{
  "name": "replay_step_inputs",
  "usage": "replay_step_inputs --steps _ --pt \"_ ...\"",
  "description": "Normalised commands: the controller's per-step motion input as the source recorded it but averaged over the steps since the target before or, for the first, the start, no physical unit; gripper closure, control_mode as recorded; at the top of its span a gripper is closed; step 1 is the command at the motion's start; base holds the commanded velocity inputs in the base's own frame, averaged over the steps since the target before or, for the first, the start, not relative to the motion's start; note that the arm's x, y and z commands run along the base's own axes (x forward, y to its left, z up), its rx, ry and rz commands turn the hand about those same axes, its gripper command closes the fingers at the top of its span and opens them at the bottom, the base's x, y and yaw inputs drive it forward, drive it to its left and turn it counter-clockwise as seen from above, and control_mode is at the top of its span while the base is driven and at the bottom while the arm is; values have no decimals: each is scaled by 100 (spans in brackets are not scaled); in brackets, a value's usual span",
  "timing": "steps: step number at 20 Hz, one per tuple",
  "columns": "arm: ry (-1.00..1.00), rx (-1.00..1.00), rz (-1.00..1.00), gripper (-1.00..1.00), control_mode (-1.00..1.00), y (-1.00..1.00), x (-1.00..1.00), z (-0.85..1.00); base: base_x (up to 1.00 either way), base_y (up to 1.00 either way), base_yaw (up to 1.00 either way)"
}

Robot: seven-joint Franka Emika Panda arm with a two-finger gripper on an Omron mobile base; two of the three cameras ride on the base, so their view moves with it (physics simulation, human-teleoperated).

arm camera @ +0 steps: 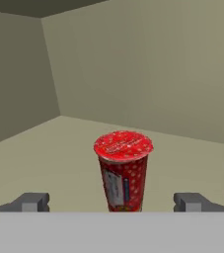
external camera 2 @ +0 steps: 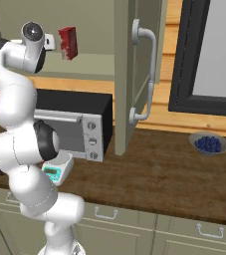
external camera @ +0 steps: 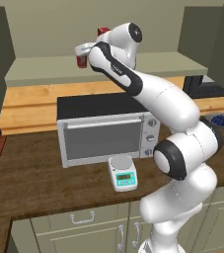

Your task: Pick the yogurt and place it on the digital scale for weighing, and close the cabinet.

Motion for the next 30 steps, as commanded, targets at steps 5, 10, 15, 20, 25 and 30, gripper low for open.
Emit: replay_step_inputs --steps 5,10,15,20,25,30 --pt "0 0 0 -100 -100 5 28 -10 0 0 0" --pt "0 -1 0 -100 -100 7 23 -7 0 0 0" --pt "0 -1 0 -100 -100 13 18 -8 0 0 0" --pt "0 -1 0 -100 -100 10 21 -9 0 0 0" --pt "0 -2 0 100 -100 18 21 -12 0 0 0" --pt "0 -4 0 100 -100 27 27 -12 0 0 0"
